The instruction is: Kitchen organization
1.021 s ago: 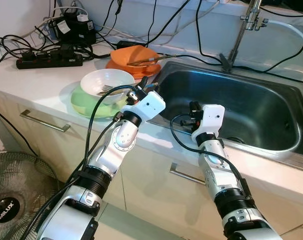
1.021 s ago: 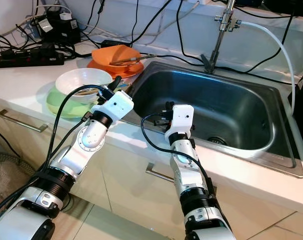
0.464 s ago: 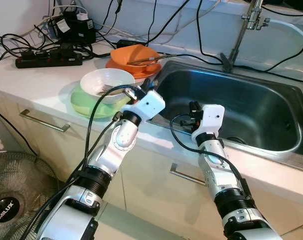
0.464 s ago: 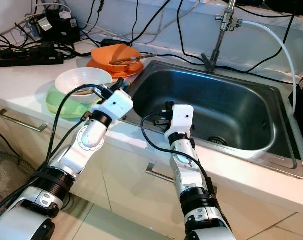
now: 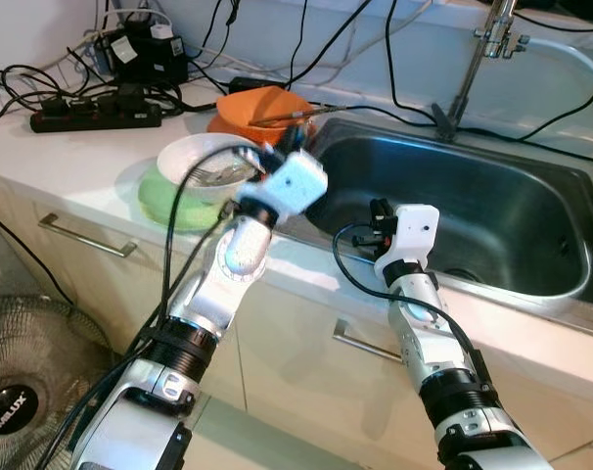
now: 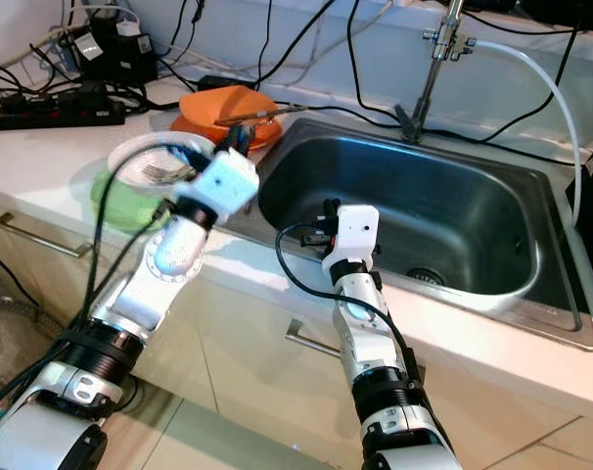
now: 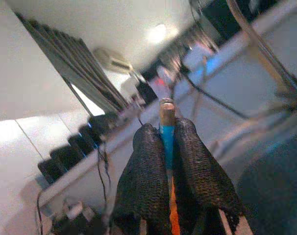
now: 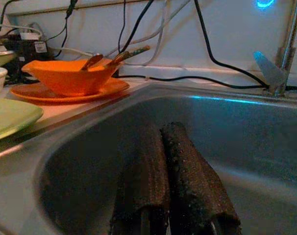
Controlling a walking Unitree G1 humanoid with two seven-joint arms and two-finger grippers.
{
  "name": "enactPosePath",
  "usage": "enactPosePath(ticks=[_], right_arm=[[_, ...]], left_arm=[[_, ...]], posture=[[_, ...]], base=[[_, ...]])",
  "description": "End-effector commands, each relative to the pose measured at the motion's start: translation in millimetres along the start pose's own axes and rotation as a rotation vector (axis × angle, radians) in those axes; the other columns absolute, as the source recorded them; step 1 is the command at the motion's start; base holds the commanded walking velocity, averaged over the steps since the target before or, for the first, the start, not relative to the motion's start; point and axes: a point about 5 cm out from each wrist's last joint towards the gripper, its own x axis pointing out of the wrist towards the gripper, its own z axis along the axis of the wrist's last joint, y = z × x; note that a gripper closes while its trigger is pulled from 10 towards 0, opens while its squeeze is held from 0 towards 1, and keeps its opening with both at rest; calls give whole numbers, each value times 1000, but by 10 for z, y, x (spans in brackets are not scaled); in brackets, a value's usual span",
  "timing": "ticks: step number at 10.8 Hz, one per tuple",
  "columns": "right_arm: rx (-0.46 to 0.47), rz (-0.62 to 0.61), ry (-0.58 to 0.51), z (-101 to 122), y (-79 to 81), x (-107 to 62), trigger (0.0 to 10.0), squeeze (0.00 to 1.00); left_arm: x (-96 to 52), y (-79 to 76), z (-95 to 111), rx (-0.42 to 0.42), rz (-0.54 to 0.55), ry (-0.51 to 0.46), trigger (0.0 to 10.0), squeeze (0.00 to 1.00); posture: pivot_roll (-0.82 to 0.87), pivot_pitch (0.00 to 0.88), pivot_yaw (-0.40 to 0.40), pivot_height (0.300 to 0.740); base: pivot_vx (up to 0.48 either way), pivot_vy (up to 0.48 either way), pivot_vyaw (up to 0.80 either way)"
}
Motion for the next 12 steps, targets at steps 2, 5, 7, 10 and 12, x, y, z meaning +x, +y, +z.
enactPosePath(ticks=[2,5,7,10,12], right_arm=[[-1,8,-2,31,1,37,10000,0],[-3,14,2,29,10,46,10000,0],[-5,15,0,34,13,49,10000,0],[-7,11,-15,61,3,56,10000,1000],[-216,99,-117,211,15,65,10000,1000]], left_arm=[[35,105,148,-34,32,-48,10000,0],[112,165,479,-246,27,-134,10000,0],[115,222,584,-426,65,-174,10000,0],[79,281,508,-703,106,-157,10000,0],[5,165,317,-893,72,-75,10000,0]], posture=[[91,0,-49,740],[93,0,-52,740],[92,0,-51,740],[87,0,-46,740],[78,0,-37,740]], base=[[0,0,0],[0,0,0],[0,0,0],[0,0,0],[0,0,0]])
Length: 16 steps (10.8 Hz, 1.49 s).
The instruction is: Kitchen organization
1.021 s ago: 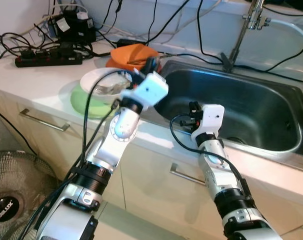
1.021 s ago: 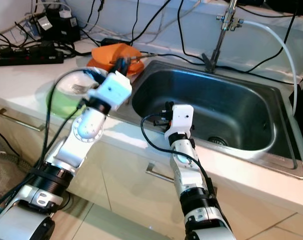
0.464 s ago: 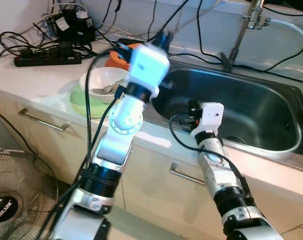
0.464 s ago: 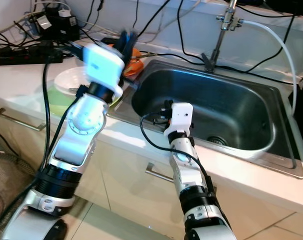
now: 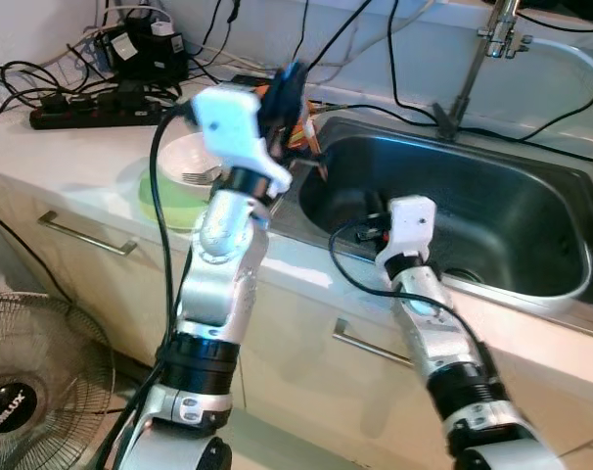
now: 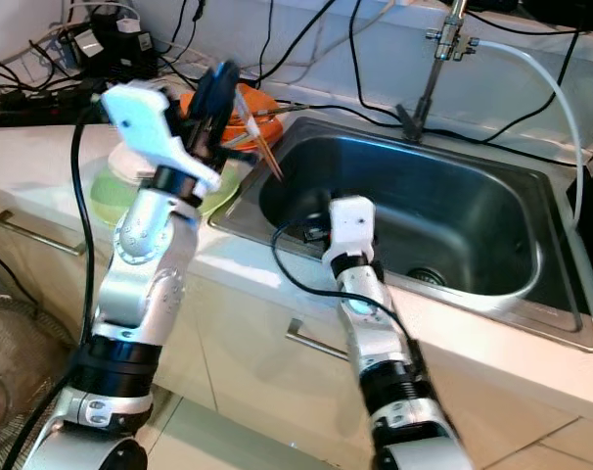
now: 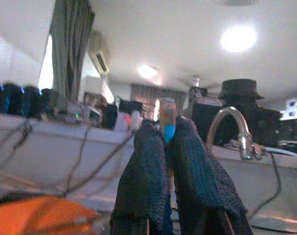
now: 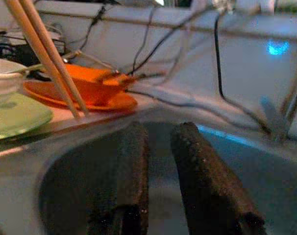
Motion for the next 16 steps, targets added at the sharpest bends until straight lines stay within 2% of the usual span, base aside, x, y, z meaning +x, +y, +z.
enactPosePath(ticks=[1,2,4,6,7,8,9,10,13,16], right_arm=[[-68,3,-55,100,-29,32,10000,1000],[-157,16,-86,149,-57,41,10000,1000],[-158,15,-118,226,-62,64,10000,1000],[-223,60,-159,290,-27,69,10000,1000],[-224,65,-162,294,-27,63,10000,1000],[-282,123,-170,302,-2,51,10000,1000],[-304,144,-163,291,15,46,10000,894],[-302,159,-160,280,48,40,10000,0],[-283,155,-162,284,155,39,10000,0],[-281,135,-152,275,159,49,10000,0]], left_arm=[[-43,9,-116,-54,-6,57,10000,0],[-60,21,-145,-70,-9,73,10000,0],[-65,35,-127,-111,-15,63,10000,0],[-76,86,-115,-131,-8,59,10000,0],[-80,106,-111,-129,-5,58,10000,0],[-80,148,-91,-126,-1,52,10000,0],[-83,157,-92,-124,-5,54,10000,0],[-93,116,-114,-132,-34,66,10000,0],[-135,-65,-188,-175,-127,109,10000,0],[-158,-118,-217,-197,-166,139,10000,0]], posture=[[78,0,-38,740],[78,0,-38,740],[72,0,-31,740],[69,0,-27,740],[67,0,-26,740],[67,0,-27,740],[65,0,-26,740],[65,0,-24,740],[69,0,-22,740],[71,0,-23,740]], base=[[0,0,0],[0,0,0],[0,0,0],[0,0,0],[0,0,0],[0,0,0],[0,0,0],[0,0,0],[0,0,0],[0,0,0]])
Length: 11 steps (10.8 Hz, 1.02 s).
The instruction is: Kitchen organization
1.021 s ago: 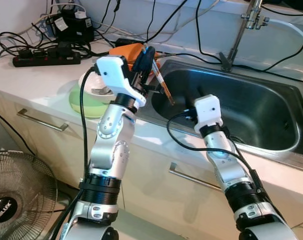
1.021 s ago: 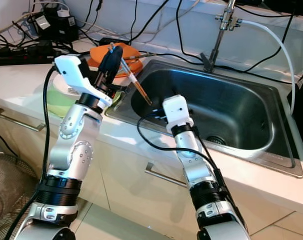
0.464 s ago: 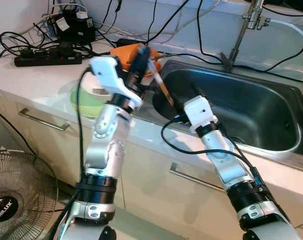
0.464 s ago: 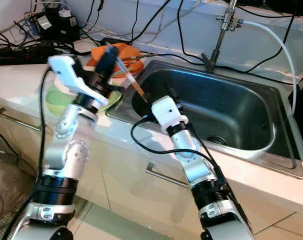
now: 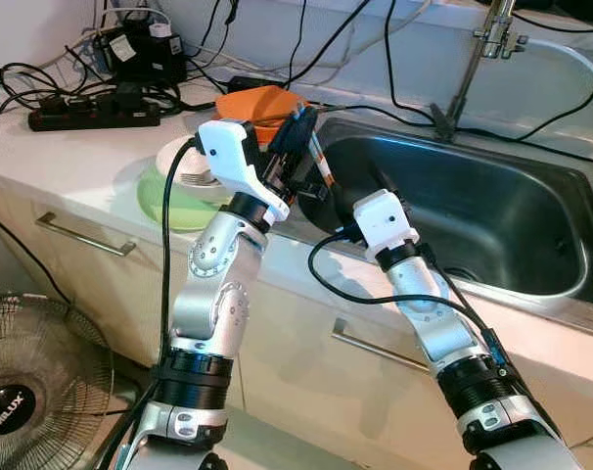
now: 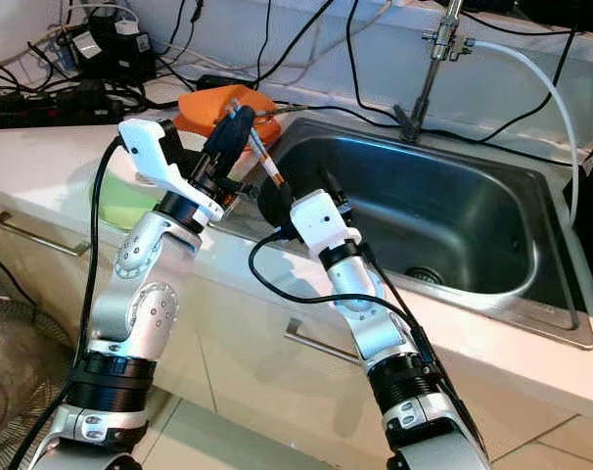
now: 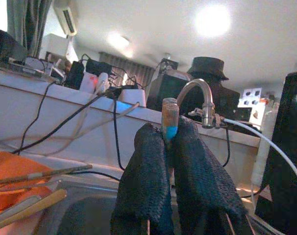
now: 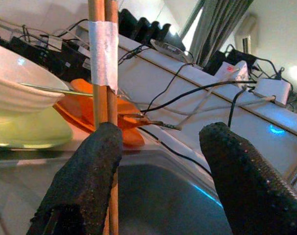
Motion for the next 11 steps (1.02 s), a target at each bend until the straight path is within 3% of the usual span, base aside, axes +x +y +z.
enactPosePath(ticks=[1,4,10,11], right_arm=[[-2,-8,-5,31,-1,24,10000,0],[3,0,-4,40,34,37,10000,0],[6,-13,-1,43,42,44,10000,0],[2,-22,-3,43,31,44,0,0]], left_arm=[[8,-130,-48,-31,-73,24,10000,0],[-20,-235,-76,-69,-153,51,10000,0],[-54,-299,-77,-92,-222,76,10000,0],[-58,-298,-73,-93,-223,77,10000,0]], posture=[[71,0,-23,740],[74,0,-19,740],[77,0,-14,740],[77,0,-14,740]], base=[[0,0,0],[0,0,0],[0,0,0],[0,0,0]])
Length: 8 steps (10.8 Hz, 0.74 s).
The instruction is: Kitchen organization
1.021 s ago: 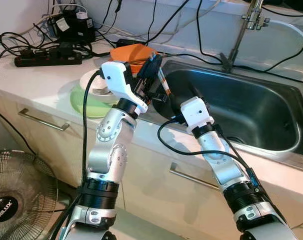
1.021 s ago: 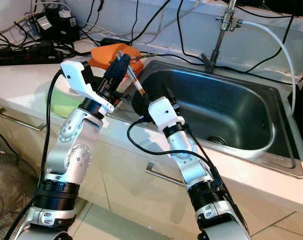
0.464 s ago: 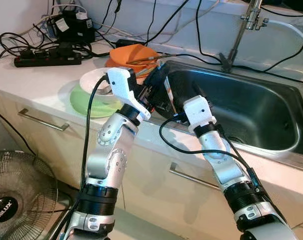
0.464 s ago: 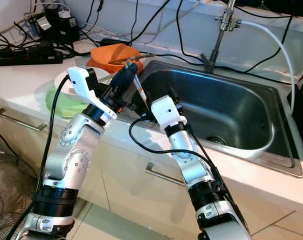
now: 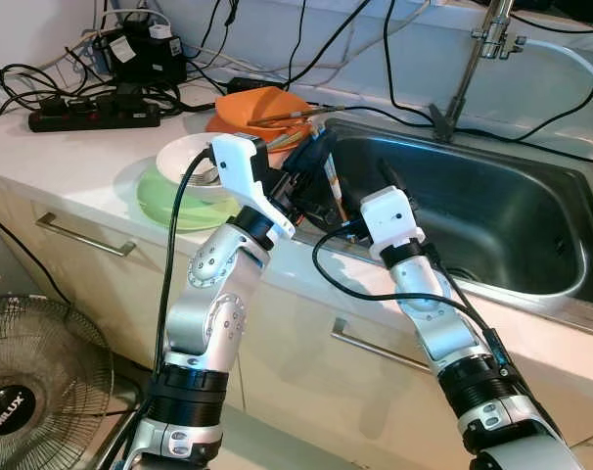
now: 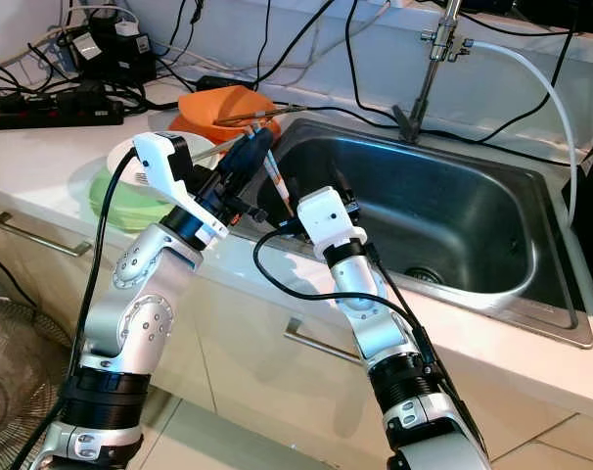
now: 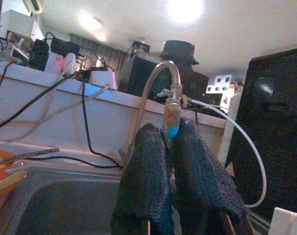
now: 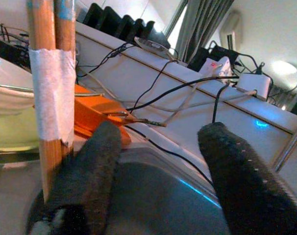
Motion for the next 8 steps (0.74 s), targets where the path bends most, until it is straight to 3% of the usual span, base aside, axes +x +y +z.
enactPosePath(ticks=[1,8], right_arm=[[-6,20,-7,40,42,36,0,0],[-15,17,5,25,44,44,0,0]], left_arm=[[63,-181,-19,-38,-100,4,10000,0],[53,-225,-30,-50,-144,23,10000,0]], posture=[[77,0,-12,740],[79,0,-12,740]], base=[[0,0,0],[0,0,0]])
